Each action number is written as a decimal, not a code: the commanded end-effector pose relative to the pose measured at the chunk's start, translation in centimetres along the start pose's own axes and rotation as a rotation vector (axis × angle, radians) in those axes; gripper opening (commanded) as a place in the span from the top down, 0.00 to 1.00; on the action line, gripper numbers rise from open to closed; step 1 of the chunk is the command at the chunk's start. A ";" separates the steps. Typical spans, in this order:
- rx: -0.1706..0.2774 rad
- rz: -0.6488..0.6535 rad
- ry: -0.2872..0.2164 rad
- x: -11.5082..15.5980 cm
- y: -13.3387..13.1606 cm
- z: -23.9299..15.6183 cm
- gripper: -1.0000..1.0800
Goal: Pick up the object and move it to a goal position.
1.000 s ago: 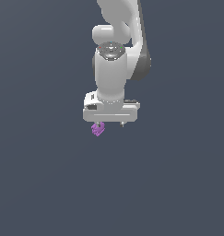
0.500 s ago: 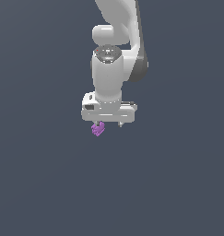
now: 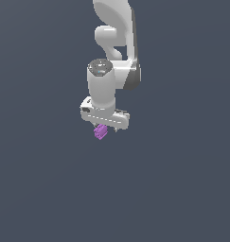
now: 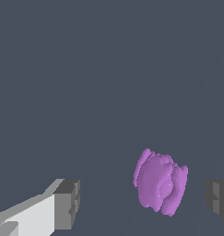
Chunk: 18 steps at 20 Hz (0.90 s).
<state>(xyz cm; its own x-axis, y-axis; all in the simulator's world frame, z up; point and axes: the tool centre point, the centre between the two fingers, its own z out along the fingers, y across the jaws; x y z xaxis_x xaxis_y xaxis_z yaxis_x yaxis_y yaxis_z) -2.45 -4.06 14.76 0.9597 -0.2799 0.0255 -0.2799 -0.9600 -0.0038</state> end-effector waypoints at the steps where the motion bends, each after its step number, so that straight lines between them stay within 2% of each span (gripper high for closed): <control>1: 0.000 0.084 -0.007 -1.0 1.3 1.4 0.04; 10: -0.006 0.283 -0.022 -3.6 4.3 4.4 0.04; 18: -0.008 0.315 -0.025 -4.0 4.8 4.9 0.04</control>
<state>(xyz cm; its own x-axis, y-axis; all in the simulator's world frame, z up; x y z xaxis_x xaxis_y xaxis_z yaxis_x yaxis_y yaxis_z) -7.54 -7.59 9.74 0.8257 -0.5640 -0.0004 -0.5640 -0.8257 0.0003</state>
